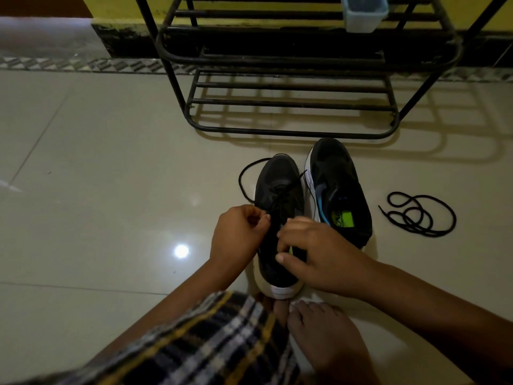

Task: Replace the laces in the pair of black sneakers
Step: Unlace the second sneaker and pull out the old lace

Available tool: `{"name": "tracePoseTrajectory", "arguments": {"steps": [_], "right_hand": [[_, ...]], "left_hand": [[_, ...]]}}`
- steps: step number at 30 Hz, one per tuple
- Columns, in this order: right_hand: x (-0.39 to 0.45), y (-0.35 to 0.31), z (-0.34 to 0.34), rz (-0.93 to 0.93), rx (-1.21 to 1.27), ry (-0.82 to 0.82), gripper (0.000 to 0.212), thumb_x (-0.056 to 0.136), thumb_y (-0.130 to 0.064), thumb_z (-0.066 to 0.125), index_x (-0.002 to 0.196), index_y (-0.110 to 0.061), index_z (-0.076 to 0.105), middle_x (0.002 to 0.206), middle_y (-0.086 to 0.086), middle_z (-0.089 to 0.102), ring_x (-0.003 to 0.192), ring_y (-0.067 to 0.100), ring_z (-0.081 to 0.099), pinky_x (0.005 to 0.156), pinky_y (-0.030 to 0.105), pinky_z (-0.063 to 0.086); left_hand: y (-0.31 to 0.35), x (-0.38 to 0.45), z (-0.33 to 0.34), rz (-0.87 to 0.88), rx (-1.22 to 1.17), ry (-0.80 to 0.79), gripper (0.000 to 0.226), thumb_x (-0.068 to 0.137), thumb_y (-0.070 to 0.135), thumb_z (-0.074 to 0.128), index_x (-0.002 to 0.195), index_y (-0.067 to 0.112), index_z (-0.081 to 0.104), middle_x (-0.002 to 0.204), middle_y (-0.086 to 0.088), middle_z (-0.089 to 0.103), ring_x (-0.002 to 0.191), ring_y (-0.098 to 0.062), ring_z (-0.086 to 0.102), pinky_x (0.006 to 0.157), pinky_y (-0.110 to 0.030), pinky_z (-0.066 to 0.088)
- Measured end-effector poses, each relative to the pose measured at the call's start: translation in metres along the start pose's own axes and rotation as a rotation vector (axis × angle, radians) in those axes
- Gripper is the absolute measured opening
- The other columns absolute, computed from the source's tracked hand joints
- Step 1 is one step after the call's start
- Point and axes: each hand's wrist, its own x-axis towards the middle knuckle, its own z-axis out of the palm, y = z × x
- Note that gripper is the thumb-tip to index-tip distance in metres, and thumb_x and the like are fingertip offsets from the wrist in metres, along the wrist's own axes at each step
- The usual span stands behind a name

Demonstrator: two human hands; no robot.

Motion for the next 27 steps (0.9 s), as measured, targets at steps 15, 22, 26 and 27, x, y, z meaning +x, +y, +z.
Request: {"name": "tracePoseTrajectory", "arguments": {"steps": [15, 22, 26, 27], "right_hand": [[-0.001, 0.0, 0.0, -0.062, -0.118, -0.184, 0.028, 0.083, -0.027, 0.047, 0.073, -0.013, 0.069, 0.067, -0.002, 0.06, 0.069, 0.009, 0.053, 0.102, 0.027, 0.039], [0.005, 0.004, 0.002, 0.1, 0.046, 0.13, 0.024, 0.085, -0.009, 0.056, 0.101, -0.014, 0.073, 0.079, -0.012, 0.047, 0.071, 0.001, 0.047, 0.067, 0.014, 0.036], [0.001, 0.0, -0.009, 0.038, 0.206, -0.113, 0.023, 0.075, -0.004, 0.058, 0.085, -0.015, 0.075, 0.075, -0.018, 0.054, 0.074, 0.0, 0.056, 0.067, 0.011, 0.042], [0.001, -0.003, -0.012, 0.043, 0.242, -0.154, 0.02, 0.075, -0.005, 0.059, 0.082, -0.014, 0.075, 0.076, -0.016, 0.057, 0.075, 0.001, 0.058, 0.068, 0.012, 0.045]], "left_hand": [[0.003, -0.001, 0.0, -0.002, 0.017, 0.009, 0.015, 0.088, 0.026, 0.06, 0.084, 0.017, 0.071, 0.074, 0.005, 0.068, 0.07, -0.007, 0.064, 0.07, -0.033, 0.056], [0.005, -0.001, 0.0, -0.007, 0.009, 0.004, 0.013, 0.087, 0.026, 0.062, 0.083, 0.019, 0.071, 0.072, 0.007, 0.067, 0.07, -0.007, 0.065, 0.07, -0.033, 0.055], [0.004, -0.001, 0.0, -0.018, 0.015, 0.002, 0.013, 0.088, 0.026, 0.061, 0.082, 0.02, 0.07, 0.071, 0.007, 0.066, 0.069, -0.007, 0.064, 0.069, -0.033, 0.056], [0.004, -0.001, 0.0, -0.019, 0.017, 0.002, 0.013, 0.088, 0.026, 0.061, 0.081, 0.02, 0.07, 0.071, 0.007, 0.067, 0.069, -0.007, 0.064, 0.069, -0.034, 0.056]]}}
